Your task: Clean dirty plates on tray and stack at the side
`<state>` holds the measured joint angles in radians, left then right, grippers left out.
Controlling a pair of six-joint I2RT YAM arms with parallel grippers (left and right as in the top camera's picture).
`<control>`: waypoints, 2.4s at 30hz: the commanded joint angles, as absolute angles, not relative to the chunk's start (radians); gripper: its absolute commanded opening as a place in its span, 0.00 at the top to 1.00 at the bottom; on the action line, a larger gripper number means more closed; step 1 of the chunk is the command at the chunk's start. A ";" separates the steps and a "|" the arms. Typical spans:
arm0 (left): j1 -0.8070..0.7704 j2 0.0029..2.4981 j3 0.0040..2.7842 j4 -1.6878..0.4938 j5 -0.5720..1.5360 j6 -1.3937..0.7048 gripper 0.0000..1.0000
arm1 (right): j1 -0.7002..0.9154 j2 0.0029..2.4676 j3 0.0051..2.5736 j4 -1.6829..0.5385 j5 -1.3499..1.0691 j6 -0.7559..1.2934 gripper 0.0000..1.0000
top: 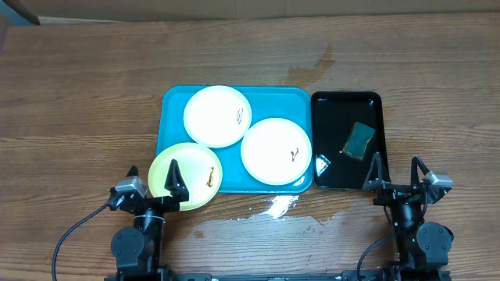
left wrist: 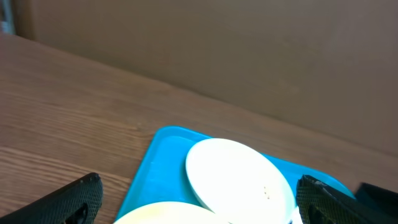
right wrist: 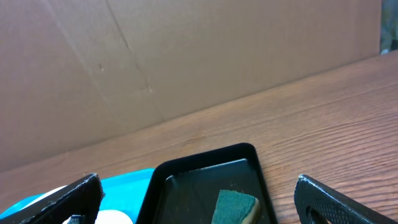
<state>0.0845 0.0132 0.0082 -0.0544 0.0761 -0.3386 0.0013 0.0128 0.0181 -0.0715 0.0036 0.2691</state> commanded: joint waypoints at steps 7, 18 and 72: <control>0.078 0.060 0.324 -0.286 0.218 -0.337 0.00 | -0.001 0.030 0.216 -0.249 -0.002 0.273 0.00; 0.078 0.783 1.185 -0.985 0.545 -0.176 0.00 | -0.001 0.535 0.849 -0.769 -0.021 0.321 0.00; -0.450 2.072 1.480 -1.064 0.135 -0.452 0.35 | 0.018 1.802 1.312 -1.032 -0.102 0.397 0.17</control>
<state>-0.4419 2.0441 1.4834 -1.0683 0.1440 -0.4217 0.0105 1.8065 1.3304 -1.0500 -0.1146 0.3923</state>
